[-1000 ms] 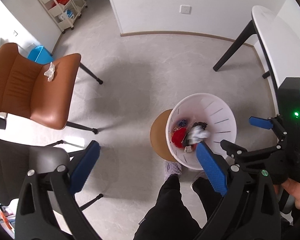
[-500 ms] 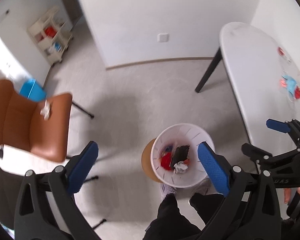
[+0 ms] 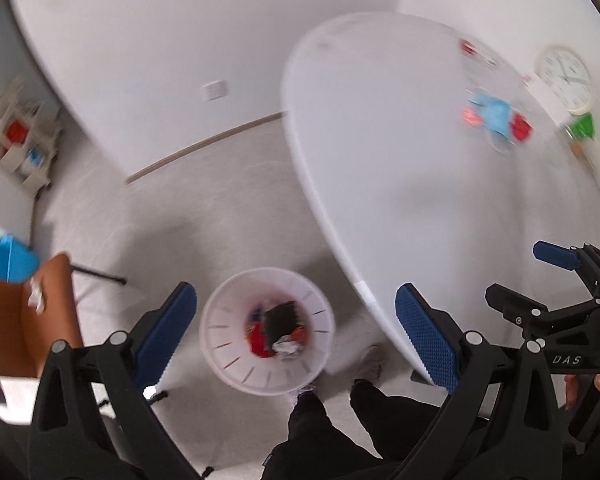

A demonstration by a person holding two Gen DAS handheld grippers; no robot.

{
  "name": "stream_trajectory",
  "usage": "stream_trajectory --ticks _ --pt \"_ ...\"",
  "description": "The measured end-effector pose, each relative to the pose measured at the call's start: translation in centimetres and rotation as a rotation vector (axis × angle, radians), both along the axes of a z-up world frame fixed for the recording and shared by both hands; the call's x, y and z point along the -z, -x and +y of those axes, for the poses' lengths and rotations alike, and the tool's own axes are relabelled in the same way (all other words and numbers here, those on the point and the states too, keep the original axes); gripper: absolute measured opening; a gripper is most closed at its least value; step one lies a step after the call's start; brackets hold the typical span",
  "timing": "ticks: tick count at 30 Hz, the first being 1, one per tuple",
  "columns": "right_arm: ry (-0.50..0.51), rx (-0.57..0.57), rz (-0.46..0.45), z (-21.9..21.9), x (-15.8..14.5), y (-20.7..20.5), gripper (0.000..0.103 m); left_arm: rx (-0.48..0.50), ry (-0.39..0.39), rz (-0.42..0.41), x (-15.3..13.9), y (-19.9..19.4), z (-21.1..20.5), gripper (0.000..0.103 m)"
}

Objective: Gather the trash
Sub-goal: 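Move both grippers back toward the table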

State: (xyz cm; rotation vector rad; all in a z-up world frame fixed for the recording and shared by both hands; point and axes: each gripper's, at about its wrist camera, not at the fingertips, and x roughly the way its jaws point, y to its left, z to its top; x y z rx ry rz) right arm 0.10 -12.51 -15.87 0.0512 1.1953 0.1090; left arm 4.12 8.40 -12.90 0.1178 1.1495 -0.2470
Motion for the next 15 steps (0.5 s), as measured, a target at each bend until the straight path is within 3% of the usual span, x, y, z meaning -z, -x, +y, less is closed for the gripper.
stream_trajectory --ticks 9,15 --pt "-0.035 0.232 -0.010 -10.0 0.4 2.3 0.100 0.166 0.035 -0.011 -0.7 -1.6 -9.5 0.095" --pt "-0.055 0.313 -0.020 -14.1 0.5 2.5 0.100 0.202 0.067 -0.004 -0.8 -3.8 -13.7 0.095"
